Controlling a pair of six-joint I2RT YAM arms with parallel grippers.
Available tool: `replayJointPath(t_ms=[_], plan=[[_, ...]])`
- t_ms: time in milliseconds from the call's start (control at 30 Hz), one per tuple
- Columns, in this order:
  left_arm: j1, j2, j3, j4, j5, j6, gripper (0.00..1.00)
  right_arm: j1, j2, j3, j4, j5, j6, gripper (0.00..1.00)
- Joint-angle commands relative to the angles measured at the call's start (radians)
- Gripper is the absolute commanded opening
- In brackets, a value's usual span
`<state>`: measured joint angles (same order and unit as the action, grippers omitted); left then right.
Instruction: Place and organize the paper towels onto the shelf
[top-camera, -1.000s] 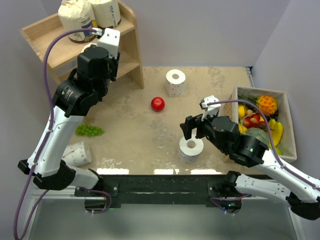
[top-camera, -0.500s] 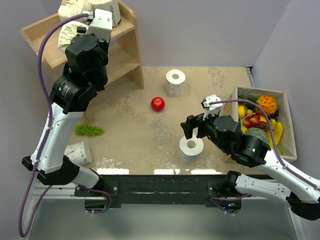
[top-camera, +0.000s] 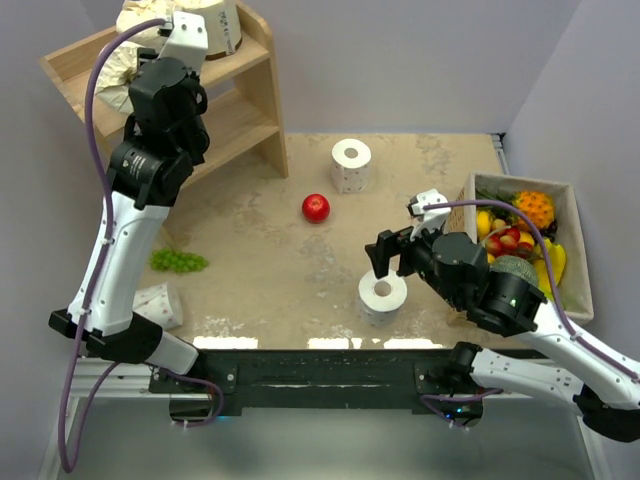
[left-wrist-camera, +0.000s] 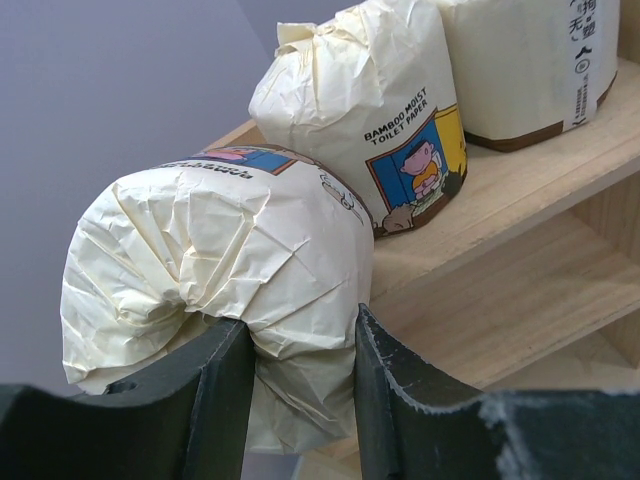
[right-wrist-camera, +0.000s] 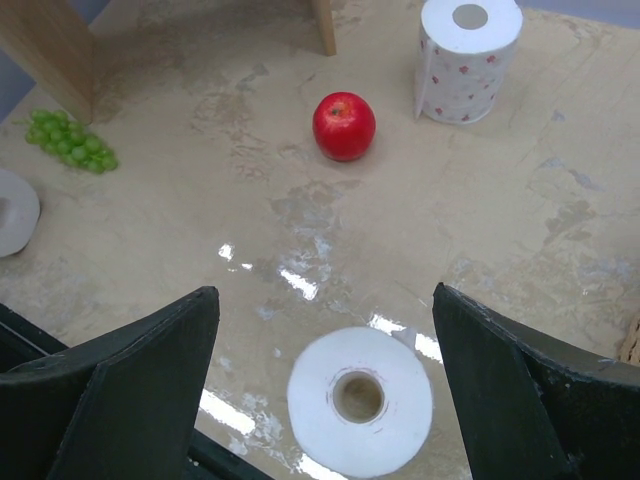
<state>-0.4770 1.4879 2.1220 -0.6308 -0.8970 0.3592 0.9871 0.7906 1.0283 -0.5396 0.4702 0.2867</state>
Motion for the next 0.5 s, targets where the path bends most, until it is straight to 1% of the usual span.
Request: replayJointPath(t_ms=[0,300,400,467], plan=[[0.041,-0.043,-0.025,0.074,0.032,0.003,0.37,0.001,0.001,0.030,0.001,0.021,-0.017,0.91],[0.123,-0.021,-0.037,0.083,0.055,0.009,0.38,-0.001,0.004,0.033,0.000,0.022,-0.018,0.91],[0.144,-0.011,-0.040,0.088,0.078,0.006,0.40,-0.001,0.006,0.038,-0.005,0.028,-0.020,0.91],[0.152,-0.002,-0.037,0.095,0.078,0.012,0.43,-0.001,0.010,0.042,-0.006,0.030,-0.021,0.91]])
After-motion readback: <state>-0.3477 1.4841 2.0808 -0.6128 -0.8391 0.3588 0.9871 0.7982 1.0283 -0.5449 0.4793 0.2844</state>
